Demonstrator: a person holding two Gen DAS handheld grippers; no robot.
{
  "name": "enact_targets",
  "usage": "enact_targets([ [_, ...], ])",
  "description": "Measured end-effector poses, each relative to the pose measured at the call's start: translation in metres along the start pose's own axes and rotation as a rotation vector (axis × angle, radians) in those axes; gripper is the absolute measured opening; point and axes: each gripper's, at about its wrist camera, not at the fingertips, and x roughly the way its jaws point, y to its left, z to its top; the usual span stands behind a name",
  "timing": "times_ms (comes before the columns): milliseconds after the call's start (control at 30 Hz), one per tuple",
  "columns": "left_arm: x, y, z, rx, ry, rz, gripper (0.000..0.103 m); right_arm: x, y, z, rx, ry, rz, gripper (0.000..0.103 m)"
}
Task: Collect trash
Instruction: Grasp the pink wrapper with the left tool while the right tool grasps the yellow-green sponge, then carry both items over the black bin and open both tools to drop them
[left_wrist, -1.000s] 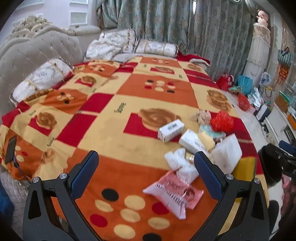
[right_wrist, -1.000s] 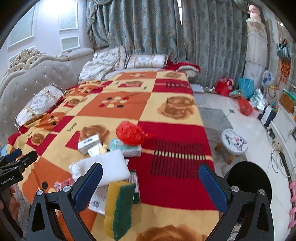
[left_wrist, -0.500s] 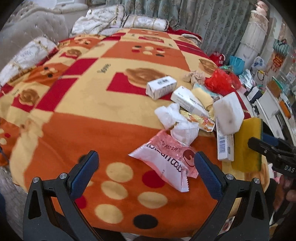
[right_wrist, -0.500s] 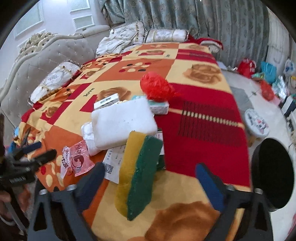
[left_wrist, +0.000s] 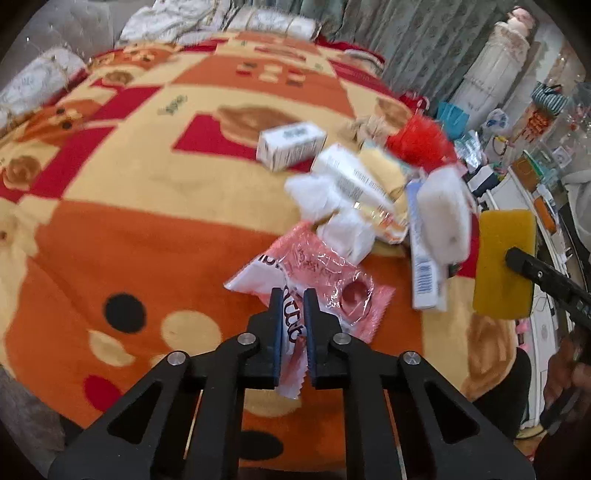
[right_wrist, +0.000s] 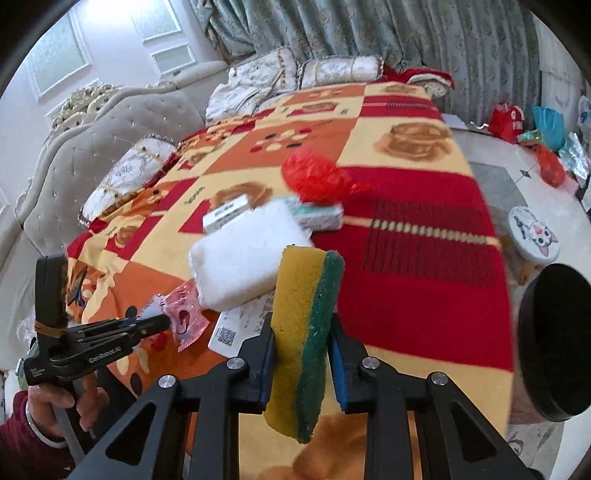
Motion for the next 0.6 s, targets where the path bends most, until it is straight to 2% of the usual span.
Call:
enact_targets([
  [133, -0.032, -0.007, 0.015, 0.025, -0.07, 0.0, 0.006, -0.022, -0.02, 0.005, 0.019, -0.049, -0.044, 0.025],
  [300, -0.065, -0.035, 0.037, 0.08, -0.149, -0.039, 0.006, -0.047, -0.057, 0.006, 0.086, -0.101, -0.096, 0.025],
  [467, -0.075, -0.088, 0.055, 0.162, -0.174, -0.138, 0.006, -0.072, -0.103, 0.002, 0.168, -0.142, -0.163, 0.025],
  [600, -0.063, -0.146, 0.065, 0.234, -0.148, -0.234, 0.006, -0.091, -0.143, -0.005, 0.229, -0.166, -0.252, 0.025],
])
